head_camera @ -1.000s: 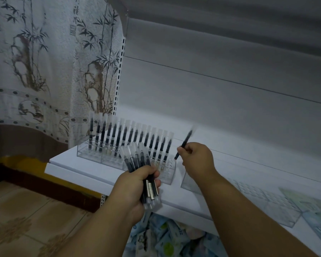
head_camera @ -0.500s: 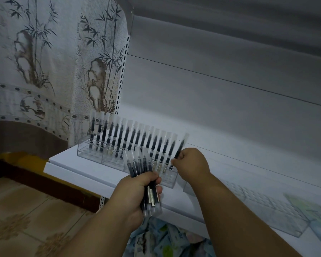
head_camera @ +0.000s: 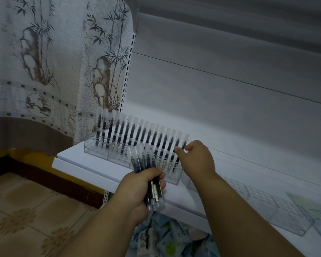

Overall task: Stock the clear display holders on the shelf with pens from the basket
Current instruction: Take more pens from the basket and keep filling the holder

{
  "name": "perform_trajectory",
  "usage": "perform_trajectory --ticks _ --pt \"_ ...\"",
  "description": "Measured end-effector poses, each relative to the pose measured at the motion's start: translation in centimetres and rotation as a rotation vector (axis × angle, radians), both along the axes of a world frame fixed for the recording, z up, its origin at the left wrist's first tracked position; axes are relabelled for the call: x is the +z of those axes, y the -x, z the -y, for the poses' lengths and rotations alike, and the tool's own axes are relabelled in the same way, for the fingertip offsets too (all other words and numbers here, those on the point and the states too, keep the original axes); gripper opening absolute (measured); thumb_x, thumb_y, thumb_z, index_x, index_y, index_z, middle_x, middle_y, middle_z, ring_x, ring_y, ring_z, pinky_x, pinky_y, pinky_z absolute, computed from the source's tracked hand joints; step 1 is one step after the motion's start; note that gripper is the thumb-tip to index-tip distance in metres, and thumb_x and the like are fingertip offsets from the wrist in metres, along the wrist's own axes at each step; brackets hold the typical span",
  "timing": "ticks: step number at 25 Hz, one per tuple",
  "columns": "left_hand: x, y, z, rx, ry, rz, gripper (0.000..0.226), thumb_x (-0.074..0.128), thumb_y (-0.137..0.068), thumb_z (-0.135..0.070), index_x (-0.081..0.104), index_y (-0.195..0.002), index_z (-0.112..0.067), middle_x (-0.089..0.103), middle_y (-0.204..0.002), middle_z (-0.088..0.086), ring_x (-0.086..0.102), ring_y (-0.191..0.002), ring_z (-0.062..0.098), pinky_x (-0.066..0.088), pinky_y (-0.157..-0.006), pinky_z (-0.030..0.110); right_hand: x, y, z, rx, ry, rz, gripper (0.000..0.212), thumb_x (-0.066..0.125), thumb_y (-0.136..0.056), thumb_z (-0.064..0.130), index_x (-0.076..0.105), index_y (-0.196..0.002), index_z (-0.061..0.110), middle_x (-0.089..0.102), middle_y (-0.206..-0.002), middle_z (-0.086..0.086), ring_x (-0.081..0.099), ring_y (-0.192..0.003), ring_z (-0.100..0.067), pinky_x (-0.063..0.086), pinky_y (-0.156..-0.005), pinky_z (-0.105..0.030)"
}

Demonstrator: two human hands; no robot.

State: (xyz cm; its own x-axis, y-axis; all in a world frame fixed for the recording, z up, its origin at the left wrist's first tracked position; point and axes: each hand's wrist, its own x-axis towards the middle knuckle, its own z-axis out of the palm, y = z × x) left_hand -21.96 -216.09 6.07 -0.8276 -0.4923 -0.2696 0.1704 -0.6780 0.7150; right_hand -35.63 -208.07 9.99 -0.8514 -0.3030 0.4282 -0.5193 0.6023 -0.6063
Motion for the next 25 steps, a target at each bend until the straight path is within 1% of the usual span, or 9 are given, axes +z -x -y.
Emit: perform_trajectory --ticks 3,6,8,10,13,16,19,22,25 --pt "0.1 -1.5 1.3 0.005 0.051 -0.020 0.009 0.066 -0.086 -0.002 0.067 -0.093 0.003 0.070 -0.068 0.010 0.064 -0.050 0.016 0.050 -0.043 0.024 0.0 -3.7 0.5 0.062 0.198 0.072 0.035 0.061 -0.093 0.037 0.051 -0.074 0.009 0.052 -0.069 -0.006 0.048 -0.063 -0.018 0.038 -0.058 -0.029" --pt "0.4 -3.9 3.1 -0.012 0.101 -0.023 0.013 0.066 -0.087 -0.003 0.067 -0.097 0.006 0.070 -0.070 0.012 0.065 -0.053 0.017 0.050 -0.044 0.025 0.7 -7.2 3.2 0.339 0.059 0.362 0.047 0.064 -0.091 0.042 0.058 -0.077 -0.003 0.052 -0.070 -0.020 0.049 -0.060 -0.016 0.040 -0.058 -0.025" --pt "0.6 -6.0 4.2 -0.004 0.119 -0.018 0.016 0.065 -0.087 -0.003 0.068 -0.100 0.006 0.070 -0.075 0.014 0.065 -0.054 0.018 0.051 -0.045 0.026 1.6 -9.1 5.0 0.445 -0.015 0.503 0.041 0.065 -0.092 0.039 0.064 -0.080 -0.001 0.053 -0.063 -0.013 0.045 -0.048 -0.012 0.036 -0.047 -0.020" --pt "0.6 -8.3 5.4 0.047 0.121 -0.024 0.016 0.066 -0.087 -0.004 0.068 -0.101 0.005 0.072 -0.079 0.016 0.066 -0.055 0.018 0.051 -0.046 0.027 2.1 -10.5 6.7 0.499 0.006 0.566 0.037 0.065 -0.093 0.033 0.065 -0.085 -0.003 0.049 -0.064 -0.014 0.036 -0.046 -0.015 0.029 -0.041 -0.021" --pt "0.5 -11.3 6.9 0.124 0.122 -0.031 0.020 0.065 -0.089 -0.005 0.065 -0.104 0.008 0.072 -0.081 0.017 0.064 -0.054 0.019 0.050 -0.046 0.027 1.9 -12.5 9.2 0.533 0.155 0.591 0.027 0.059 -0.097 0.030 0.056 -0.082 0.007 0.038 -0.069 -0.017 0.025 -0.049 -0.017 0.022 -0.043 -0.024" --pt "0.5 -13.5 8.3 0.196 0.125 -0.035 0.021 0.065 -0.088 -0.003 0.063 -0.105 0.010 0.072 -0.079 0.019 0.062 -0.051 0.019 0.048 -0.043 0.025 1.4 -14.4 11.1 0.581 0.225 0.623 0.028 0.058 -0.098 0.023 0.057 -0.075 0.006 0.054 -0.067 -0.017 0.035 -0.048 -0.018 0.026 -0.045 -0.025" --pt "0.3 -14.0 9.9 0.246 0.125 -0.017 0.030 0.066 -0.088 -0.003 0.060 -0.112 0.013 0.070 -0.077 0.019 0.059 -0.049 0.019 0.048 -0.044 0.025 1.8 -14.0 12.8 0.541 0.328 0.569 0.020 0.061 -0.095 0.020 0.065 -0.080 0.009 0.066 -0.073 -0.008 0.044 -0.052 -0.017 0.036 -0.049 -0.028" --pt "0.5 -13.8 11.4 0.293 0.095 0.003 0.027 0.066 -0.088 -0.002 0.060 -0.111 0.011 0.070 -0.074 0.017 0.056 -0.046 0.016 0.049 -0.043 0.024 3.1 -11.3 14.3 0.373 0.482 0.342 0.014 0.063 -0.095 0.027 0.068 -0.095 0.014 0.069 -0.086 -0.002 0.059 -0.070 -0.016 0.053 -0.068 -0.036" --pt "0.9 -13.0 12.7 0.310 0.081 0.013 0.018 0.066 -0.087 -0.004 0.065 -0.102 0.007 0.072 -0.070 0.013 0.059 -0.045 0.014 0.051 -0.043 0.023 4.4 -9.2 16.2 0.335 0.432 0.136 0.011 0.061 -0.096 0.028 0.064 -0.096 0.018 0.067 -0.091 0.002 0.063 -0.081 -0.017 0.056 -0.078 -0.039"
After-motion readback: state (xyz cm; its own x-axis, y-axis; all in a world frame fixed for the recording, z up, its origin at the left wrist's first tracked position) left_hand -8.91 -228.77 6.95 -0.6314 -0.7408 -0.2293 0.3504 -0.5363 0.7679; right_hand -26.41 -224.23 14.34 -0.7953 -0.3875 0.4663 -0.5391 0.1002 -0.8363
